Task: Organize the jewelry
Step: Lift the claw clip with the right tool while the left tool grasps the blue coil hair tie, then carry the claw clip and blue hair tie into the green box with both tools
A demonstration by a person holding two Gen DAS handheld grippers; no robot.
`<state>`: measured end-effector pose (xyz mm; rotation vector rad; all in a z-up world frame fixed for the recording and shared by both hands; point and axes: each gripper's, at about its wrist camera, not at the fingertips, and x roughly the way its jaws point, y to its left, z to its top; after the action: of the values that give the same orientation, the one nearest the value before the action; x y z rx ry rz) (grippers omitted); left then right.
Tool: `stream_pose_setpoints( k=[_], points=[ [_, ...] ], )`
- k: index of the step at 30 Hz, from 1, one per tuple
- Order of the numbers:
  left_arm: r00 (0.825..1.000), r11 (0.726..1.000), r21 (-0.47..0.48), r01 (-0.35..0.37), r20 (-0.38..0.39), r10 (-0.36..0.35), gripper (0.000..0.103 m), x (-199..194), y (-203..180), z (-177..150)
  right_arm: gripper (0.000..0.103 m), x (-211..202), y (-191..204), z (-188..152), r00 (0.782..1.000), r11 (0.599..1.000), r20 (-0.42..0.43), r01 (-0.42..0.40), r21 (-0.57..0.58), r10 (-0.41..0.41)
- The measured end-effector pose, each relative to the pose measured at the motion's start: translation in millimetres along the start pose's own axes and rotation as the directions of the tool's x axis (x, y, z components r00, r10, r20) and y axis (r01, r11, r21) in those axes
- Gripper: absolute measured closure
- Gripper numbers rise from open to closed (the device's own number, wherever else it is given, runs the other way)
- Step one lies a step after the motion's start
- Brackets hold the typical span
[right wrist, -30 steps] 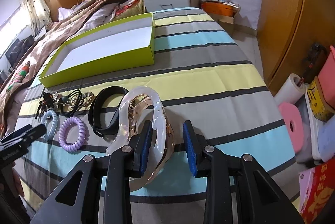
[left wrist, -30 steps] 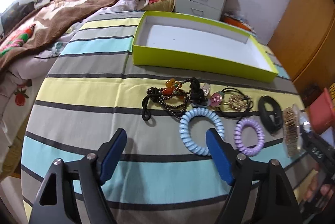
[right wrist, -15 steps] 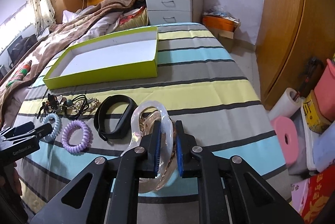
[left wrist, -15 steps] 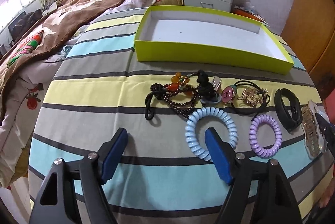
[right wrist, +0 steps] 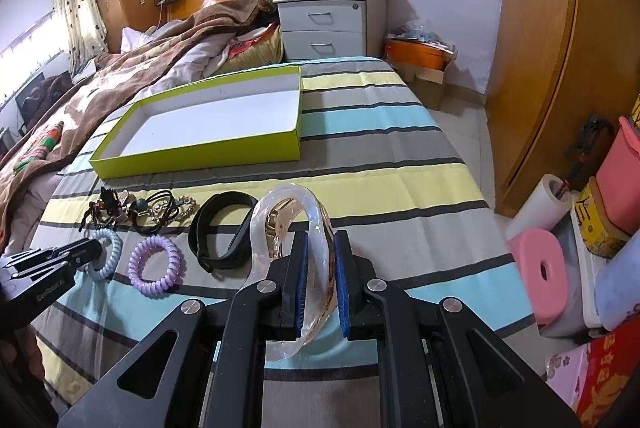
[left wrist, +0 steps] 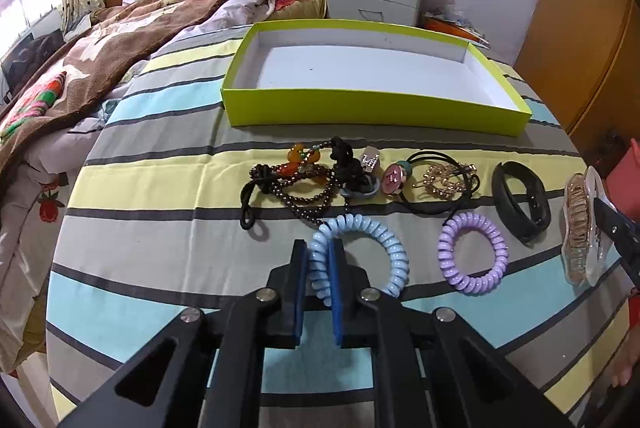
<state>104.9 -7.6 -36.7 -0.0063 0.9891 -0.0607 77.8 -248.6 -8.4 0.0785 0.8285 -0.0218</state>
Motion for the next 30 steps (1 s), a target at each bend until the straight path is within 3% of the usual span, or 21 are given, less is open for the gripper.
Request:
stream_pose_setpoints(
  k=[17,30],
  points=[
    [0.993,0.997,-0.021,0.069,0.096,-0.067,0.093,-32,9,8,0.090,-23,6,13,0.998,1.000,0.063,-0.001,-0.018,0.003],
    [0.983,0.996,-0.023,0.090,0.164,-0.085,0.093,-50,18,42,0.090,-19,20,60,0.995,0.998,0.097,-0.020,-0.065,0.026]
  ],
)
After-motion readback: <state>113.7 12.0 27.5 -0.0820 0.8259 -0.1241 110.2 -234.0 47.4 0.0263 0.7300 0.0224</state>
